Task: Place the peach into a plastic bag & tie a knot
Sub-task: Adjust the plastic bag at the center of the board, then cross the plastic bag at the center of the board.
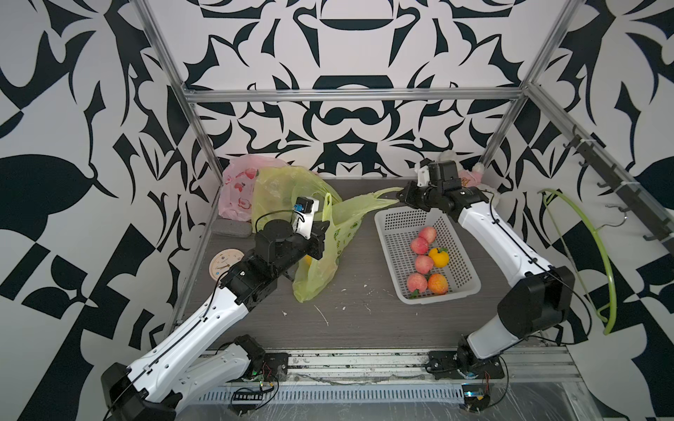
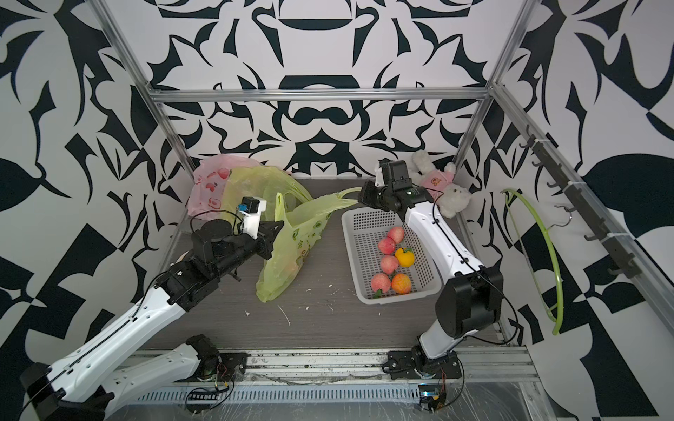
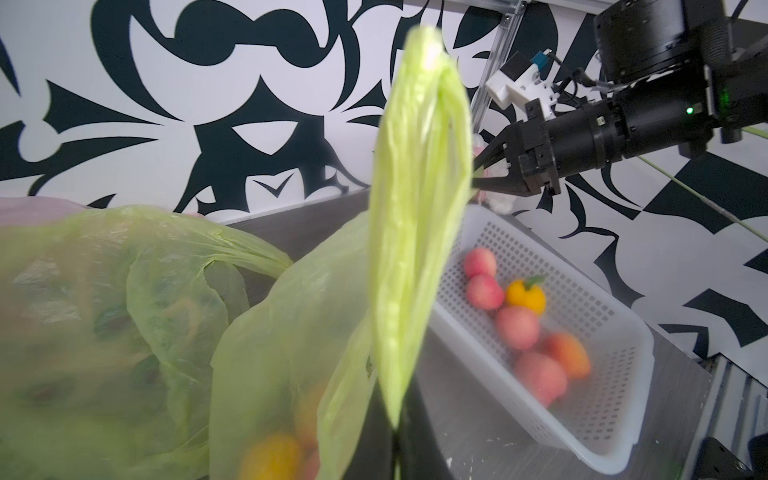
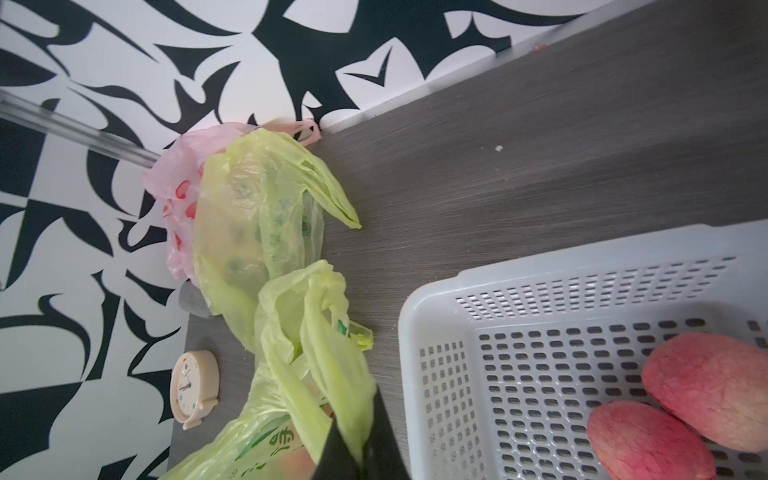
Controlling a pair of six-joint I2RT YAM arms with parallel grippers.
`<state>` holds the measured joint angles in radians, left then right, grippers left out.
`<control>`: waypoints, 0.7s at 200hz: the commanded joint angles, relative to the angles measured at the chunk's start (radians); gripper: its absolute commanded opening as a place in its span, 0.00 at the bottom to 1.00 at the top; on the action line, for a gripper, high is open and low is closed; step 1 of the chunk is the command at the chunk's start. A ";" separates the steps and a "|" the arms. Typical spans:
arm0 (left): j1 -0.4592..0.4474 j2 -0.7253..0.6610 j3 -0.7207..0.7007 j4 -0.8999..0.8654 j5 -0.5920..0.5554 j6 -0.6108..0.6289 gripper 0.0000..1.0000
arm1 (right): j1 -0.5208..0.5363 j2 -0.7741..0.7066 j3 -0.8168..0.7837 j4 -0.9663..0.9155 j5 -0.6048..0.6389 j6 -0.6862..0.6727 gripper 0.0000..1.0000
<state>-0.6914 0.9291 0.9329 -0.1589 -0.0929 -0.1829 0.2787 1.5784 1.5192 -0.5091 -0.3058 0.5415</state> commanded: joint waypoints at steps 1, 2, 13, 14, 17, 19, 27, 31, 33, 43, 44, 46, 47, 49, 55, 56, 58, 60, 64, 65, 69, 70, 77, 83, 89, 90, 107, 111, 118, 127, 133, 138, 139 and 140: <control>0.038 -0.058 0.076 -0.107 -0.042 -0.006 0.00 | 0.065 -0.105 0.078 0.014 -0.062 -0.166 0.00; 0.041 -0.059 0.078 -0.111 -0.043 -0.007 0.00 | 0.070 -0.109 0.081 0.011 -0.062 -0.176 0.00; 0.074 -0.071 0.114 -0.172 -0.044 -0.013 0.00 | 0.137 -0.148 0.101 -0.026 -0.056 -0.260 0.00; 0.077 -0.071 0.118 -0.177 -0.043 -0.014 0.00 | 0.144 -0.152 0.102 -0.029 -0.055 -0.266 0.00; 0.088 -0.073 0.128 -0.193 -0.038 -0.015 0.00 | 0.169 -0.163 0.108 -0.040 -0.046 -0.293 0.00; 0.095 -0.073 0.137 -0.204 -0.033 -0.015 0.00 | 0.188 -0.169 0.111 -0.046 -0.039 -0.310 0.00; 0.123 -0.072 0.164 -0.241 -0.011 -0.018 0.00 | 0.258 -0.193 0.129 -0.078 0.000 -0.367 0.00; 0.136 -0.070 0.178 -0.257 0.002 -0.019 0.00 | 0.294 -0.202 0.138 -0.093 0.020 -0.390 0.00; 0.142 -0.069 0.185 -0.265 0.009 -0.020 0.00 | 0.311 -0.205 0.143 -0.101 0.029 -0.401 0.00; 0.169 -0.058 0.219 -0.298 0.042 -0.024 0.00 | 0.383 -0.218 0.179 -0.132 0.065 -0.433 0.00; 0.172 -0.056 0.222 -0.300 0.046 -0.023 0.00 | 0.390 -0.218 0.181 -0.136 0.069 -0.435 0.00; 0.176 -0.052 0.229 -0.305 0.054 -0.023 0.00 | 0.399 -0.219 0.189 -0.141 0.075 -0.438 0.00; 0.179 -0.050 0.233 -0.309 0.060 -0.023 0.00 | 0.405 -0.220 0.194 -0.143 0.077 -0.439 0.00; 0.184 -0.045 0.240 -0.314 0.070 -0.024 0.00 | 0.415 -0.219 0.200 -0.148 0.081 -0.441 0.00; 0.201 -0.029 0.264 -0.334 0.100 -0.025 0.00 | 0.438 -0.220 0.228 -0.164 0.085 -0.444 0.00; 0.203 -0.025 0.268 -0.338 0.107 -0.024 0.00 | 0.439 -0.219 0.232 -0.167 0.085 -0.445 0.00; 0.207 -0.018 0.277 -0.345 0.120 -0.025 0.00 | 0.446 -0.218 0.242 -0.174 0.084 -0.444 0.00; 0.213 -0.011 0.285 -0.352 0.134 -0.024 0.00 | 0.451 -0.217 0.253 -0.179 0.084 -0.444 0.00; 0.223 0.005 0.301 -0.366 0.160 -0.027 0.00 | 0.460 -0.215 0.272 -0.191 0.082 -0.443 0.00; 0.226 0.009 0.305 -0.369 0.168 -0.027 0.00 | 0.463 -0.214 0.278 -0.195 0.081 -0.443 0.00; 0.236 0.025 0.320 -0.382 0.202 -0.027 0.00 | 0.471 -0.212 0.298 -0.206 0.076 -0.444 0.00; 0.239 0.029 0.324 -0.386 0.209 -0.026 0.00 | 0.473 -0.212 0.302 -0.208 0.074 -0.444 0.00; 0.258 0.061 0.351 -0.408 0.275 -0.028 0.00 | 0.483 -0.210 0.330 -0.220 0.054 -0.443 0.00; 0.270 0.089 0.373 -0.425 0.328 -0.028 0.00 | 0.488 -0.209 0.348 -0.223 0.033 -0.439 0.00; 0.277 0.117 0.391 -0.441 0.378 -0.029 0.00 | 0.491 -0.208 0.361 -0.226 0.010 -0.435 0.00; 0.277 0.123 0.394 -0.442 0.388 -0.030 0.00 | 0.491 -0.208 0.363 -0.226 0.007 -0.434 0.00; 0.278 0.187 0.421 -0.456 0.522 -0.037 0.00 | 0.492 -0.202 0.370 -0.224 -0.048 -0.424 0.00; 0.278 0.198 0.420 -0.453 0.552 -0.041 0.00 | 0.491 -0.199 0.365 -0.223 -0.056 -0.424 0.00; 0.278 0.214 0.412 -0.438 0.612 -0.054 0.00 | 0.491 -0.195 0.350 -0.218 -0.072 -0.423 0.00; 0.278 0.228 0.393 -0.407 0.678 -0.074 0.00 | 0.492 -0.187 0.322 -0.210 -0.079 -0.421 0.00; 0.279 0.236 0.378 -0.391 0.715 -0.080 0.00 | 0.491 -0.182 0.297 -0.203 -0.083 -0.418 0.00; 0.279 0.242 0.366 -0.380 0.741 -0.084 0.00 | 0.492 -0.176 0.276 -0.193 -0.093 -0.413 0.00; 0.278 0.242 0.363 -0.377 0.746 -0.084 0.00 | 0.491 -0.176 0.273 -0.191 -0.094 -0.412 0.00; 0.278 0.244 0.361 -0.375 0.750 -0.085 0.00 | 0.491 -0.174 0.268 -0.188 -0.095 -0.412 0.00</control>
<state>-0.4160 1.1622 1.3258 -0.5415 0.4049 -0.2317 0.7681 1.3743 1.8503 -0.7097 -0.3408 0.1310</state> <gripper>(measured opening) 0.042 0.047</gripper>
